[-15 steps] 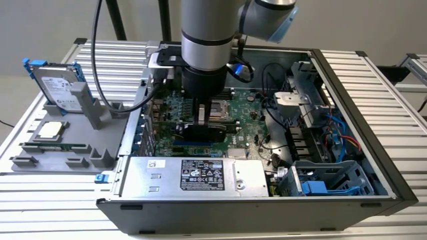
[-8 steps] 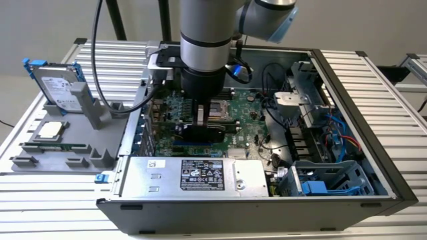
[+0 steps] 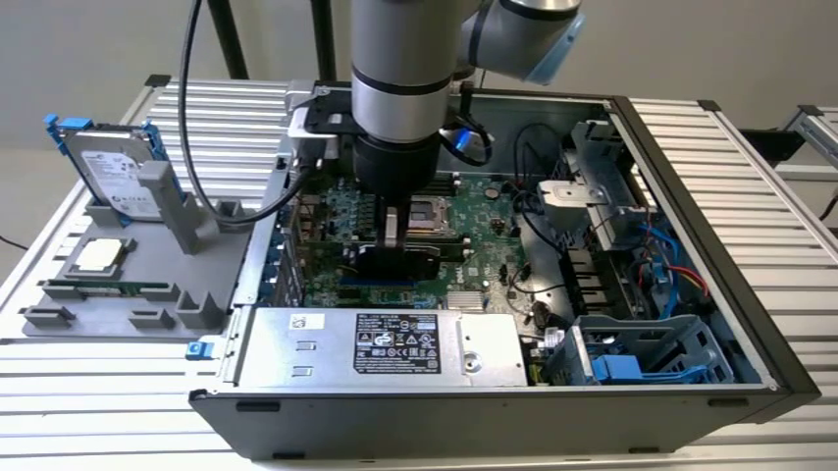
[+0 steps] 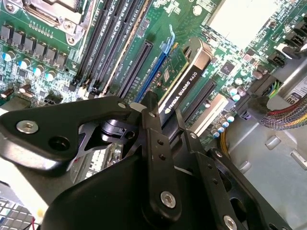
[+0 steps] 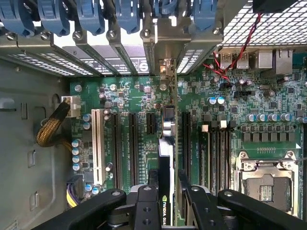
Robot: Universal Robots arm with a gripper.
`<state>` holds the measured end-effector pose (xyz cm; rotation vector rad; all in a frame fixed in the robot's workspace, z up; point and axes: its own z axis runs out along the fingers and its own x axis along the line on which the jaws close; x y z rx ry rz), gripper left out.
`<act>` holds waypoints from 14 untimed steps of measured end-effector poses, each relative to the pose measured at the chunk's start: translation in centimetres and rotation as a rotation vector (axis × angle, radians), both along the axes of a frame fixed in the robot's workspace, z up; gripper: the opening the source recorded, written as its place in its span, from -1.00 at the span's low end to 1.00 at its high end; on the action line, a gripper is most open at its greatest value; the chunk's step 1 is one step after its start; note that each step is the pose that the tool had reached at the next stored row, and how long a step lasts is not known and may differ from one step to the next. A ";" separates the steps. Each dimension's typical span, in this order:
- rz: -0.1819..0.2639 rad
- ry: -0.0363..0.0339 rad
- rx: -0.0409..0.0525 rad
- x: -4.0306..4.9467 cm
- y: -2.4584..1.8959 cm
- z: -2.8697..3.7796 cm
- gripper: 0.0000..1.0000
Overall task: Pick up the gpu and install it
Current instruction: 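Insert the gpu into the slot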
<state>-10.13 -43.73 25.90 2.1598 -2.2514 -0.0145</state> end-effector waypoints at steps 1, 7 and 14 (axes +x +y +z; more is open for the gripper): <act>0.000 -0.0001 0.0002 -0.01 0.00 -0.01 -1.00; 0.000 -0.0003 0.0005 -0.19 0.01 -0.03 -1.00; 0.000 -0.0003 0.0005 -0.23 0.02 -0.03 -1.00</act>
